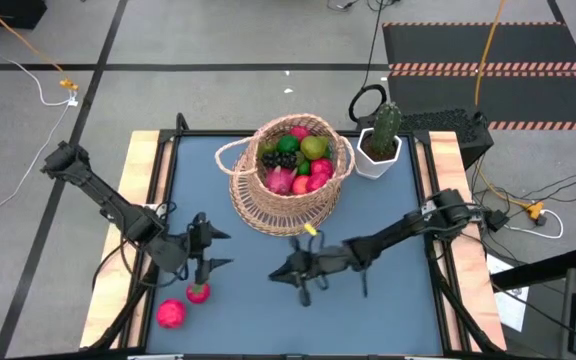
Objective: Build produce basket
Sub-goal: Put the tomato into the basket
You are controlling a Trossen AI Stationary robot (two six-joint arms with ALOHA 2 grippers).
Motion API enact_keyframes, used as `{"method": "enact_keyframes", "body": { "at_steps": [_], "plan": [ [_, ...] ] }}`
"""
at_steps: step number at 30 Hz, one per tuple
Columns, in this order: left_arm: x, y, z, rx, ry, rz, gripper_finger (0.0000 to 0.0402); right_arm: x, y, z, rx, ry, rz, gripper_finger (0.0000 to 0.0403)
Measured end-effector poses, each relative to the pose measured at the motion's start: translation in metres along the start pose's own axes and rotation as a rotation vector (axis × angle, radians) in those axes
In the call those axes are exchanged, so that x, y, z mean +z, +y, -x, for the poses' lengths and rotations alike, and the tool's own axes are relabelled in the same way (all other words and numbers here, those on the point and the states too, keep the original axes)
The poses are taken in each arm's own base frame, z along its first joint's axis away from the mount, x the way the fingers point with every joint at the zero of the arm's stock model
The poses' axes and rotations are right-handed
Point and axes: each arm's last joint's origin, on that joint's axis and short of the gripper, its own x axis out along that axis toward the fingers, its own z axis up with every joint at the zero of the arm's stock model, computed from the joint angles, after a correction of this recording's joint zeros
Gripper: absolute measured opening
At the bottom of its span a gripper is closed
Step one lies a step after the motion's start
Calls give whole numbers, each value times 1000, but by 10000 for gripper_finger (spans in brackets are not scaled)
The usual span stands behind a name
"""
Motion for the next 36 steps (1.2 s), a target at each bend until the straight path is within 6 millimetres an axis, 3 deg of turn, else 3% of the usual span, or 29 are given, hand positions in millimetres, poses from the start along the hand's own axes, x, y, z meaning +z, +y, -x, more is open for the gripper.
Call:
{"method": "enact_keyframes", "body": {
  "at_steps": [6, 11, 16, 26, 31, 36],
  "plan": [
    [-42, 9, -13, 66, 102, 217, 320, -11, -6, 25, 3, -11, -13, 74],
    [-62, 11, -16, 92, 148, 307, 305, -12, -5, 25, -3, -13, 0, 114],
    [-75, 10, -21, 122, 184, 280, 293, -12, -13, 24, -117, -39, 10, 136],
    [-81, 14, -37, 292, 61, 188, 304, -20, -16, 22, -124, -24, -94, 131],
    [-72, 7, -33, 163, 210, 146, 303, -27, -15, 22, -144, 32, -131, 130],
    [-58, -8, -18, -64, 312, 170, 297, -35, -10, 25, -276, 58, -107, 130]
  ]
}}
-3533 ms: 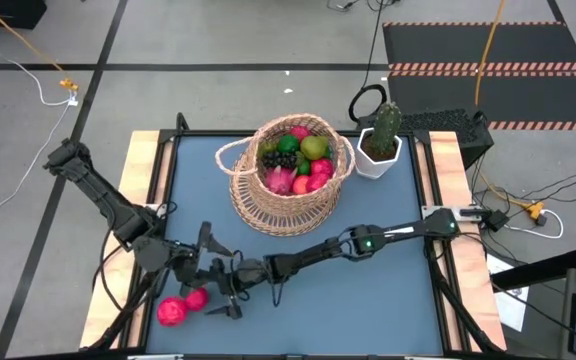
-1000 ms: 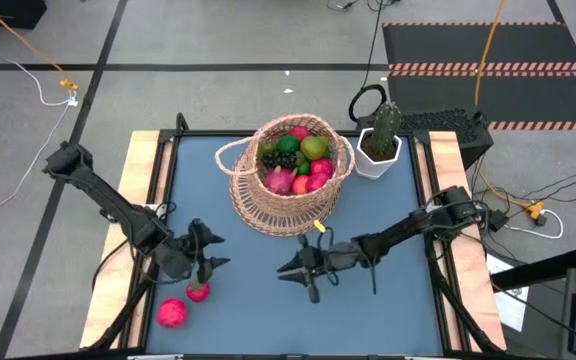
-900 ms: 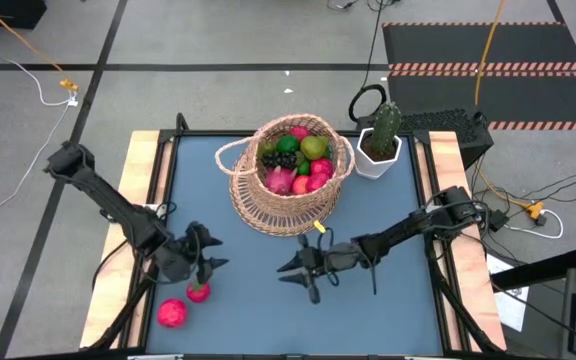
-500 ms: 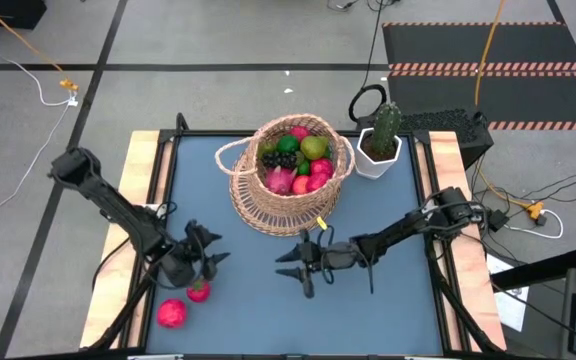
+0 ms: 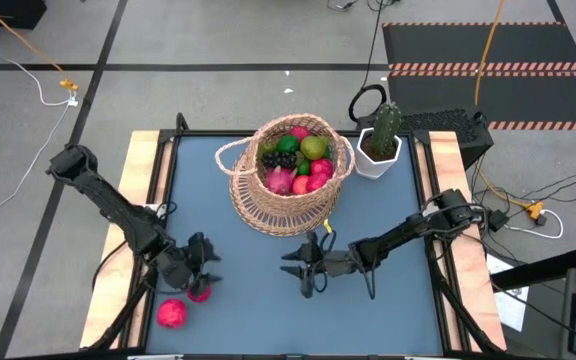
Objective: Build produce basket
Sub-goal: Put the tomato into the basket
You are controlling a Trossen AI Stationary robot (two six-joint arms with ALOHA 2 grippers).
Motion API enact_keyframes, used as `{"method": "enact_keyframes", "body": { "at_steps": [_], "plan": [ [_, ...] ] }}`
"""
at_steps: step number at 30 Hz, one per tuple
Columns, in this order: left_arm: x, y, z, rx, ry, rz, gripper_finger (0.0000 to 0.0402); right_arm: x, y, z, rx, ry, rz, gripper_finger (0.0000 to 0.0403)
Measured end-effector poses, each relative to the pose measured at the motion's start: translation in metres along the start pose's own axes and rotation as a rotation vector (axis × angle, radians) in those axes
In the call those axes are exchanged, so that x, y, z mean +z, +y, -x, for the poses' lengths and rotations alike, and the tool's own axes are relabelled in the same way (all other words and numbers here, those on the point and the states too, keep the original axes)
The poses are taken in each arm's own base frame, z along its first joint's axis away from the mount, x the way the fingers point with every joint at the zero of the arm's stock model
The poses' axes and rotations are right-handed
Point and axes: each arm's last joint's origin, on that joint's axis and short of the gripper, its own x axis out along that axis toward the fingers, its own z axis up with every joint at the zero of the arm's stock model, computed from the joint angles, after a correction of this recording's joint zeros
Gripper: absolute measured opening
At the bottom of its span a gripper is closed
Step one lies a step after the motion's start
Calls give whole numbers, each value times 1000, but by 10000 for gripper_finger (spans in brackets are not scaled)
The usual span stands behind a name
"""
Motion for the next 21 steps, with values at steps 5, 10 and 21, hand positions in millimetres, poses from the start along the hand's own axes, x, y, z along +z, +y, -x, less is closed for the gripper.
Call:
{"method": "enact_keyframes", "body": {
  "at_steps": [5, 10, 21],
  "plan": [
    [-14, -8, 8, -154, 193, -105, 297, -1, 1, 1, -44, -15, -12, 130],
    [-17, -8, 9, -142, 183, -112, 296, -1, 1, 1, -44, -15, -56, 130],
    [-36, -3, 16, -53, 289, -97, 296, -4, 0, 1, -56, 16, -106, 130]
  ]
}}
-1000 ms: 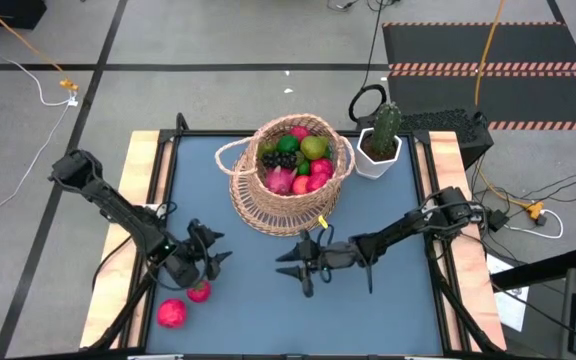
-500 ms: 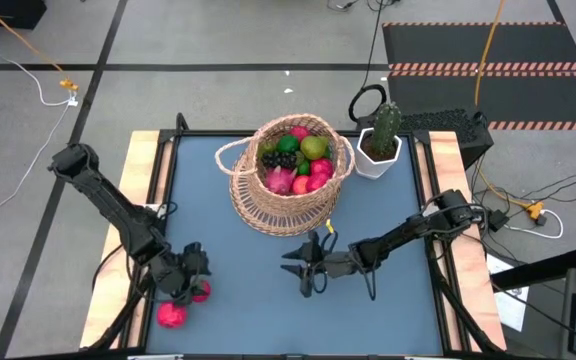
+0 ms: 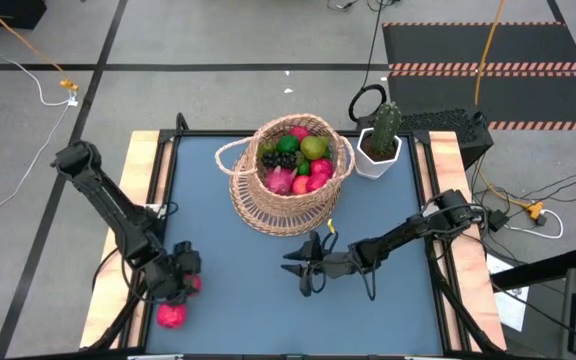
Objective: Build produce basket
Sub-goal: Put the tomato into the basket
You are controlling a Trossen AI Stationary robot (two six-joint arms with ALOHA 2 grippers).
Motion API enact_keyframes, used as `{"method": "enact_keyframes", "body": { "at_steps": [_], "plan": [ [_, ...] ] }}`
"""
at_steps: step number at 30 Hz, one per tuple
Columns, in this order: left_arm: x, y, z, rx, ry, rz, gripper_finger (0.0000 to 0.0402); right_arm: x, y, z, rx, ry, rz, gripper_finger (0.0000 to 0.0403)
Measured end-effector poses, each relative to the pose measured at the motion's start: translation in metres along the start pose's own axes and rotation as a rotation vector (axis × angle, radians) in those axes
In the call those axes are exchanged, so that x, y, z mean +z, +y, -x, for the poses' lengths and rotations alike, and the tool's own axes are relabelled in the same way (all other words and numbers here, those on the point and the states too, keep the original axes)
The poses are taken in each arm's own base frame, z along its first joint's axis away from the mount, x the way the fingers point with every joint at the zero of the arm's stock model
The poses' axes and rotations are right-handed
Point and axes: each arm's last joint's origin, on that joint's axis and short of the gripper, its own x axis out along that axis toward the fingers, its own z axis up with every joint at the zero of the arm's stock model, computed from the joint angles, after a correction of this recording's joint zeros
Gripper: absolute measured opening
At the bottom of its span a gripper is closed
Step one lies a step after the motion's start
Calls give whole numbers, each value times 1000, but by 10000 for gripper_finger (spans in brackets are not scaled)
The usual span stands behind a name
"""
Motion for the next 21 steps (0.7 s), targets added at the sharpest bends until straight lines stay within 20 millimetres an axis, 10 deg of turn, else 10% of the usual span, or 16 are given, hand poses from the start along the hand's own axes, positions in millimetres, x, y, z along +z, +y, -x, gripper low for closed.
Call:
{"method": "enact_keyframes", "body": {
  "at_steps": [21],
  "plan": [
    [-23, 15, 5, 160, 223, 81, 296, 3, -5, -2, -16, -8, -72, 130]
  ]
}}
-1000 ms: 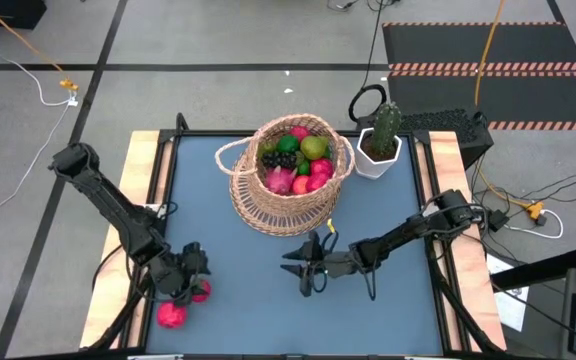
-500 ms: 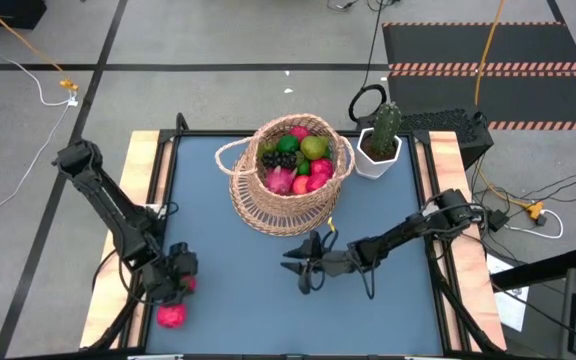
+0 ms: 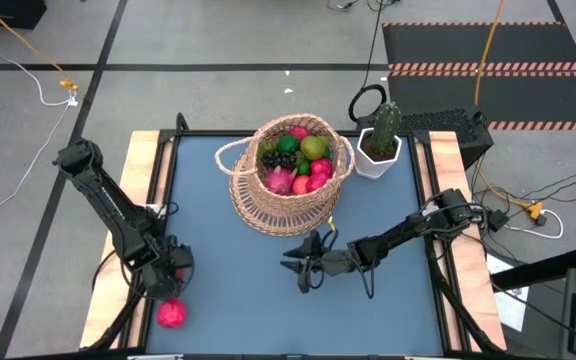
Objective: Build produce basket
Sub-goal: Put the tomato into the basket
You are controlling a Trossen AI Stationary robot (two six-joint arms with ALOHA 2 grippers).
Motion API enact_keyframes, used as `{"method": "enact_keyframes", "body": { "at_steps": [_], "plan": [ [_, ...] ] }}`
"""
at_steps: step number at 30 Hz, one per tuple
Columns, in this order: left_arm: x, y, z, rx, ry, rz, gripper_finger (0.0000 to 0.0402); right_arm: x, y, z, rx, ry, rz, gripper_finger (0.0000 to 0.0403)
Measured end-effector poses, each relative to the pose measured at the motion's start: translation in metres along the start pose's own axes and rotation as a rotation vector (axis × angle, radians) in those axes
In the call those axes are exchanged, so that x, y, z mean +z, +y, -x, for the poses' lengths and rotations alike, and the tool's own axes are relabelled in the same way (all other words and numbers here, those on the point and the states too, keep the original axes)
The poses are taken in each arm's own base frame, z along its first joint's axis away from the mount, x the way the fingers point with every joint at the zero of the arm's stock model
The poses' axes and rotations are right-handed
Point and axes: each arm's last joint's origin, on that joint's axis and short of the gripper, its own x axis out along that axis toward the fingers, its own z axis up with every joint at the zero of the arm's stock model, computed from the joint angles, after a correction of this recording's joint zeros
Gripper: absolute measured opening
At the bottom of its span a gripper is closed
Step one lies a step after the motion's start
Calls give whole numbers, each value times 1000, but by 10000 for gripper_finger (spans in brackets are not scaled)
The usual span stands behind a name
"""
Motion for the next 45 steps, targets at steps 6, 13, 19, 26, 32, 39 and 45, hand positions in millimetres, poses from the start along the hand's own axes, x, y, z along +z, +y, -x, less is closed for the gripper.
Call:
{"method": "enact_keyframes", "body": {
  "at_steps": [6, 13, 19, 26, 32, 39, 45],
  "plan": [
    [-3, 3, 0, 20, 68, 43, 282, 0, 0, 0, 0, 0, 4, 130],
    [-3, 6, 0, 53, 38, -41, 219, 0, 0, 0, 2, 1, -32, 130],
    [13, 4, 1, 140, -271, -202, 216, 4, 3, -1, 41, -21, 3, 135],
    [52, -27, 15, 109, -765, -522, 229, 24, 22, -8, 113, -74, 58, 188],
    [78, -56, 29, 40, -1055, -926, 216, 42, 36, -17, 172, -120, -311, 260],
    [97, -61, 17, 172, -1147, -1076, 233, 41, 53, -32, 322, -161, -379, 309],
    [112, -56, 18, 209, -1201, -1023, 226, 23, 49, -57, 359, -80, -346, 315]
  ]
}}
